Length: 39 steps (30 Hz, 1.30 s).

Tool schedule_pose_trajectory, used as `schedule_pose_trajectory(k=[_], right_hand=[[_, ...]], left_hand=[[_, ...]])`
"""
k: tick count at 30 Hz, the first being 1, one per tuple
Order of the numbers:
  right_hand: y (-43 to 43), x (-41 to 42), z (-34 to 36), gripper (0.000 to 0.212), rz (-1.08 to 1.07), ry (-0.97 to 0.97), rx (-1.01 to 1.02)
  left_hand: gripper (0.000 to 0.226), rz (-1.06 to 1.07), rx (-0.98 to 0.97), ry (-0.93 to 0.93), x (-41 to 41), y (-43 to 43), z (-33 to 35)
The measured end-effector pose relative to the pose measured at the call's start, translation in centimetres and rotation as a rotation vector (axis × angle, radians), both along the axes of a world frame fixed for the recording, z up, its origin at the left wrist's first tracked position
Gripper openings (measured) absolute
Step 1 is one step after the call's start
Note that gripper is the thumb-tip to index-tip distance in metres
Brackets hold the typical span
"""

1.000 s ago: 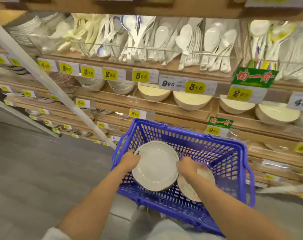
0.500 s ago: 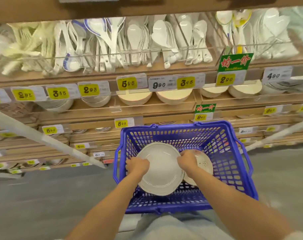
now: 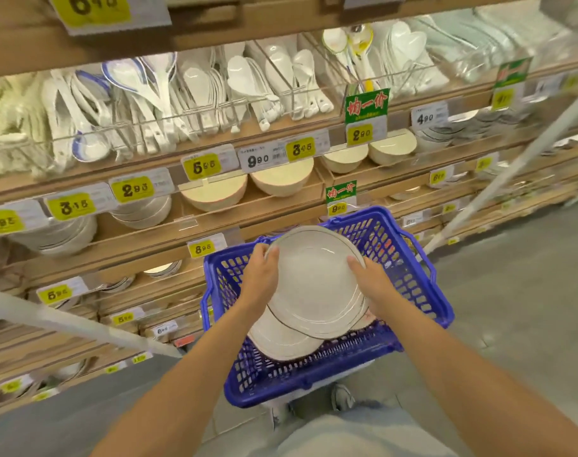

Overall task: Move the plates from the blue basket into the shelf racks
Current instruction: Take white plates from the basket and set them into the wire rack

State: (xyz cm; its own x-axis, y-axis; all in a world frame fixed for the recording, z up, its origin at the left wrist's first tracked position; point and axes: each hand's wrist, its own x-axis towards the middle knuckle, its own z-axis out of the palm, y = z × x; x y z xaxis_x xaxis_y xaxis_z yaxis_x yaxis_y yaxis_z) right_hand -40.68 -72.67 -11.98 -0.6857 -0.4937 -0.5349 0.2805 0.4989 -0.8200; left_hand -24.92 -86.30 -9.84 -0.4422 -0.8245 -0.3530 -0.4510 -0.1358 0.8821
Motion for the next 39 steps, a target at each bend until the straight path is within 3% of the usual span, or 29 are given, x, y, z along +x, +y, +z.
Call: schedule_pose_trajectory(k=[8, 14, 18, 21, 26, 32, 39], right_hand=[[6.1, -4.6, 5.1, 0.02, -0.116, 0.152, -0.044], [15.4, -10.4, 7.1, 0.028, -0.245, 0.247, -0.032], [23.1, -14.8, 8.0, 0.027, -0.288, 0.27, -0.061], [28.2, -18.3, 8.8, 0.012, -0.329, 0.314, -0.063], [34.2, -23.1, 10.6, 0.012, -0.365, 0.284, -0.092], [35.8, -27.4, 12.4, 0.019, -0.325, 0.277, -0.167], [33.3, -32.1, 13.8, 0.019, -0.292, 0.223, -0.26]], left_hand=[[0.025, -0.067, -0.086, 0.084, -5.9, 5.1, 2.8], [0.031, -0.305, -0.266, 0.054, -13.9, 12.4, 4.9], [0.039, -0.362, -0.246, 0.07, -19.2, 18.9, 6.1], [0.031, -0.368, -0.195, 0.139, -23.3, 23.8, 6.6], [0.018, -0.354, -0.204, 0.187, -28.6, 29.9, 7.9], [0.023, -0.347, -0.179, 0.135, -32.0, 31.4, 9.6], [0.017, -0.28, -0.039, 0.256, -35.5, 29.5, 11.7]])
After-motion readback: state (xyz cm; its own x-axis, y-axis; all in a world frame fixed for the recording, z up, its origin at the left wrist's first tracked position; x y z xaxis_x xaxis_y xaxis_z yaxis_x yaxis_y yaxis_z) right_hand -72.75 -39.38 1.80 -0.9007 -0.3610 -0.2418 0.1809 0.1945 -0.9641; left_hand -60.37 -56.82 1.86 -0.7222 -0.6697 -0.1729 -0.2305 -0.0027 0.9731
